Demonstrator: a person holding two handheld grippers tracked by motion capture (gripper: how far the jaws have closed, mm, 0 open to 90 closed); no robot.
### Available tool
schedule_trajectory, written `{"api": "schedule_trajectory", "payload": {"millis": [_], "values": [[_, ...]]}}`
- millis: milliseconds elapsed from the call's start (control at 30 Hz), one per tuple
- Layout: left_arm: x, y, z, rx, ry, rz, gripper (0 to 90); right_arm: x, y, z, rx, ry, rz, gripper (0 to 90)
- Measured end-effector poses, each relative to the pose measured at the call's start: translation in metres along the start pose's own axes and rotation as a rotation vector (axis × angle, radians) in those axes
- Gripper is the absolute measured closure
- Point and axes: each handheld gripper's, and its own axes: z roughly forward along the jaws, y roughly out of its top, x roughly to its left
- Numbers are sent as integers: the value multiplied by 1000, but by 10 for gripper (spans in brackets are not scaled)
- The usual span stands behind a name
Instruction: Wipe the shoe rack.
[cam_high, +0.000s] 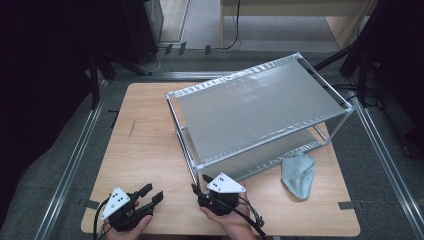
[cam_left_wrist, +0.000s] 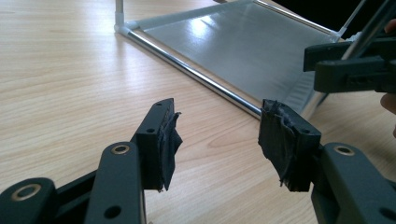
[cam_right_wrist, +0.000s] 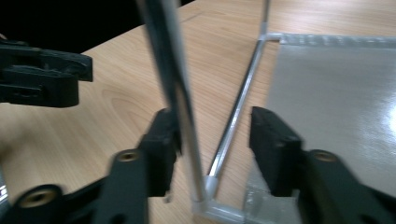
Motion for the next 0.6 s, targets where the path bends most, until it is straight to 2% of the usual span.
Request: {"api": "schedule_trajectory", "payload": {"millis": [67, 167, 367, 600], "values": [[1, -1, -1, 1, 3, -4, 463, 1, 1, 2, 4, 34, -9, 685], [1, -2, -2, -1, 5, -7, 463, 3, 1, 4, 5, 59, -9, 779], [1, -1, 1, -1, 3, -2, 463, 4, -1, 1, -1, 55, -32, 800], [3, 5, 11, -5, -6, -2, 460, 4, -6, -7, -1, 76, -53, 803]]}}
